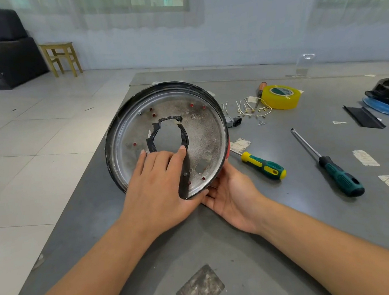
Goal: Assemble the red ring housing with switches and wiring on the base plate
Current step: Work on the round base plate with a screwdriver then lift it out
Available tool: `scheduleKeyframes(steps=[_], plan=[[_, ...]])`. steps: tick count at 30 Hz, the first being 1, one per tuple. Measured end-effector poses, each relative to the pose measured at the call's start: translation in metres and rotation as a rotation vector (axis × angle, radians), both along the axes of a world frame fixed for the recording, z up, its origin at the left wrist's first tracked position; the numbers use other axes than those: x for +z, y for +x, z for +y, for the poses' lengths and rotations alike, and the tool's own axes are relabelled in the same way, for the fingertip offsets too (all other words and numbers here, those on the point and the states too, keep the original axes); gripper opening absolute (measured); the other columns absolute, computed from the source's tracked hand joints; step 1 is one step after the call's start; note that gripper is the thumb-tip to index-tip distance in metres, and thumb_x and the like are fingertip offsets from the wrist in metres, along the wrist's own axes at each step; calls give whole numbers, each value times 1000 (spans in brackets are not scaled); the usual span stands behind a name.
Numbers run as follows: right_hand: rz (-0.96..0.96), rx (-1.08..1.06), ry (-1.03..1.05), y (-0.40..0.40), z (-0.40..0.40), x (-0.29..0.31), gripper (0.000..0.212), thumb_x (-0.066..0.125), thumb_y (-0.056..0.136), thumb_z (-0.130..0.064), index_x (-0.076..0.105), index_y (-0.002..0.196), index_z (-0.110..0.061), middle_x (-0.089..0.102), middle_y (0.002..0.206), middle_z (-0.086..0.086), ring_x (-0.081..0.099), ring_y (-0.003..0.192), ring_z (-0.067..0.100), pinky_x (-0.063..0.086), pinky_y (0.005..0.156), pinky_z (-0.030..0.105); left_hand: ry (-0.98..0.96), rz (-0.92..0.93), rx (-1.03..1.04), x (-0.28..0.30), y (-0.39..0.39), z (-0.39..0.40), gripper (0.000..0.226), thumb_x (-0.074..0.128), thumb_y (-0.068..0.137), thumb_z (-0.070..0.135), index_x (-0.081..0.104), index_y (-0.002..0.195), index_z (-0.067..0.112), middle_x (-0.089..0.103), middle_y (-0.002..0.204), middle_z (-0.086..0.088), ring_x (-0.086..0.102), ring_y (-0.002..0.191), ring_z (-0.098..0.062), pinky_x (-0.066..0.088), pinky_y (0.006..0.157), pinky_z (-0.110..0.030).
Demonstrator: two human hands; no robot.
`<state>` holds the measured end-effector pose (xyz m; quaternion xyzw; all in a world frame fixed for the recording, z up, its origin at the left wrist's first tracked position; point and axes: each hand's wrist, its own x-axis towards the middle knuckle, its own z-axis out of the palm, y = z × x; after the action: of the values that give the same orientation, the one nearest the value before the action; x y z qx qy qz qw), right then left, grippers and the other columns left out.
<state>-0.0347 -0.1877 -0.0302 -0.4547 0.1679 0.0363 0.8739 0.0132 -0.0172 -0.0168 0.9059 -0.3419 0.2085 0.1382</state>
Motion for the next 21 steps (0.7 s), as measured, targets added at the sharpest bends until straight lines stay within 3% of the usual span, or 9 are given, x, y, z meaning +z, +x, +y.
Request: scheduleKeyframes(steps=[2,4,7,12,21], plan=[[4,4,7,0,0,0,55,34,108,-54,63,137,-18,72,128,10,70,106,21,52,96,34,-2,6,-2,1,1,0,95,61,77,72,55,148,11,65,121,-4,59,121,-31,36,120,-58],[4,-5,29,0,-1,1,54,35,109,-51,63,137,-16,71,128,12,68,99,21,48,86,32,-1,4,-9,0,3,0,95,65,77,72,55,148,11,64,121,-4,59,120,-31,35,121,-58],[-4,-20,40,-1,-2,1,53,39,108,-52,65,134,-15,70,130,13,66,105,23,51,82,30,4,-31,-34,-2,4,1,93,64,78,72,56,146,10,65,120,-5,60,117,-31,35,120,-59],[-18,-15,54,-2,-1,1,53,43,105,-55,67,132,-16,72,127,11,73,106,21,60,81,33,-14,-62,-59,-5,5,2,90,58,79,70,58,144,8,66,118,-5,61,116,-31,36,119,-60],[-36,-9,49,-2,0,1,56,43,105,-57,66,132,-15,72,127,11,70,116,24,58,93,38,0,-45,-72,-8,6,3,91,56,81,69,54,148,8,64,122,-4,60,121,-29,31,122,-59]])
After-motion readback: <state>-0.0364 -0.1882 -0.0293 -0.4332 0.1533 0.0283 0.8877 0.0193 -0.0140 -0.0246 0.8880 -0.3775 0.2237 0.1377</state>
